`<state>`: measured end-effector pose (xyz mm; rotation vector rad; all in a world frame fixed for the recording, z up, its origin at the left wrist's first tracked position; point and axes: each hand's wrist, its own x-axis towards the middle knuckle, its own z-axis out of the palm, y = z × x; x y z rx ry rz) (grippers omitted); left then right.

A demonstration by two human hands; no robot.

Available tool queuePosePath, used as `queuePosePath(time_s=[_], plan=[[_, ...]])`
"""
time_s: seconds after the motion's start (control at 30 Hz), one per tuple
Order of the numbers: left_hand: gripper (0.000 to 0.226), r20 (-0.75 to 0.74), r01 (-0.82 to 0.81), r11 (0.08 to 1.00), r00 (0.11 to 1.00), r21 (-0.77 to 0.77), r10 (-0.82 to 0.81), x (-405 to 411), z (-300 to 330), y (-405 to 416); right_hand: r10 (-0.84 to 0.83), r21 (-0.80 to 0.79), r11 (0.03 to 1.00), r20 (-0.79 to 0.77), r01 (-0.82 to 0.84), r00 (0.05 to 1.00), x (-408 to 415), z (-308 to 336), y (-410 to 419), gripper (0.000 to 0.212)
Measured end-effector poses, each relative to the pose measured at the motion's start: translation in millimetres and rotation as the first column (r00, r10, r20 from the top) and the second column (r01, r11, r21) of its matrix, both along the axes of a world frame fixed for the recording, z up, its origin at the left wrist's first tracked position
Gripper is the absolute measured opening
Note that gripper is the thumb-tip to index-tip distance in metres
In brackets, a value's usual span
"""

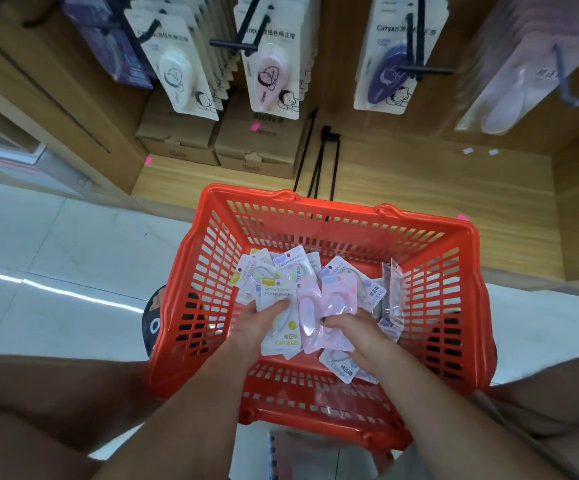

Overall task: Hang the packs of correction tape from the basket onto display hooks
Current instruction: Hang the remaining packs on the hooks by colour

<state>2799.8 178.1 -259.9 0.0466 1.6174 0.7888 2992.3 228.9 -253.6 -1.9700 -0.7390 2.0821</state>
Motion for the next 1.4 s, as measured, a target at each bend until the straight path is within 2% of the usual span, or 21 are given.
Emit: queuePosePath(time_s=[0.23, 0.33, 0.43, 0.6, 0.67, 0.7, 0.77, 0.83, 0.9, 0.97, 1.1, 1.2, 1.3, 1.4], plan=[[0.023, -0.26, 0.158, 0.984, 0.957, 0.088, -0.13, 1.9, 27.6, 3.4, -0.086, -0.024, 0.996, -0.089, 0.084, 0.992, 2.6, 25.9, 0.9, 0.033], [0.023, -0.313, 0.156, 0.981, 0.943, 0.119, -0.112, -2.6, 49.0, 6.0, -0.101, 0.013, 0.995, -0.137, 0.104, 0.985, 1.4, 41.3, 3.4, 0.035], [0.009, -0.369, 0.185, 0.966, 0.923, 0.181, -0.108, -6.8, 75.0, 10.0, -0.098, 0.049, 0.993, -0.194, 0.11, 0.976, 2.5, 63.8, 6.5, 0.036], [0.014, -0.299, 0.184, 0.925, 0.951, 0.333, -0.082, -9.8, 136.7, 26.7, -0.118, 0.112, 0.982, -0.27, 0.153, 0.956, 4.0, 107.3, 16.3, 0.043], [0.019, -0.243, 0.156, 0.906, 0.968, 0.394, -0.061, -10.7, 160.8, 36.5, -0.117, 0.147, 0.975, -0.3, 0.167, 0.947, 4.6, 127.9, 23.3, 0.031], [0.02, -0.206, 0.128, 0.9, 0.978, 0.416, -0.044, -10.3, 172.5, 40.6, -0.118, 0.166, 0.97, -0.321, 0.179, 0.94, 5.9, 136.2, 26.6, 0.031], [0.024, -0.139, 0.094, 0.89, 0.99, 0.446, -0.035, -7.1, 194.1, 47.6, -0.105, 0.214, 0.957, -0.368, 0.194, 0.924, 9.0, 154.5, 30.4, 0.045], [0.029, -0.12, 0.119, 0.867, 0.99, 0.484, -0.069, -0.7, 213.1, 52.4, -0.076, 0.28, 0.94, -0.383, 0.194, 0.921, 14.0, 174.4, 30.7, 0.045], [0.033, -0.156, 0.181, 0.834, 0.981, 0.522, -0.115, 7.1, 229.3, 55.0, -0.052, 0.346, 0.919, -0.369, 0.189, 0.928, 21.3, 194.5, 28.6, 0.031], [0.038, -0.208, 0.242, 0.81, 0.966, 0.535, -0.151, 13.7, 242.5, 56.7, -0.047, 0.409, 0.89, -0.355, 0.2, 0.934, 29.6, 211.5, 26.3, 0.029], [0.03, -0.238, 0.234, 0.8, 0.964, 0.552, -0.118, 21.1, 262.2, 62.0, -0.169, 0.508, 0.802, -0.311, 0.314, 0.935, 47.0, 235.6, 27.5, 0.043], [0.032, -0.24, 0.215, 0.79, 0.967, 0.574, -0.089, 23.4, 275.7, 66.9, -0.214, 0.517, 0.762, -0.368, 0.39, 0.905, 62.4, 261.7, 30.0, 0.05], [0.033, -0.231, 0.273, 0.737, 0.959, 0.618, -0.162, 33.7, 291.0, 70.1, -0.107, 0.505, 0.799, -0.414, 0.326, 0.904, 63.5, 284.5, 26.6, 0.034], [0.034, -0.296, 0.332, 0.693, 0.939, 0.64, -0.177, 48.6, 306.8, 71.7, -0.007, 0.563, 0.792, -0.381, 0.238, 0.925, 54.4, 296.2, 24.2, 0.026]])
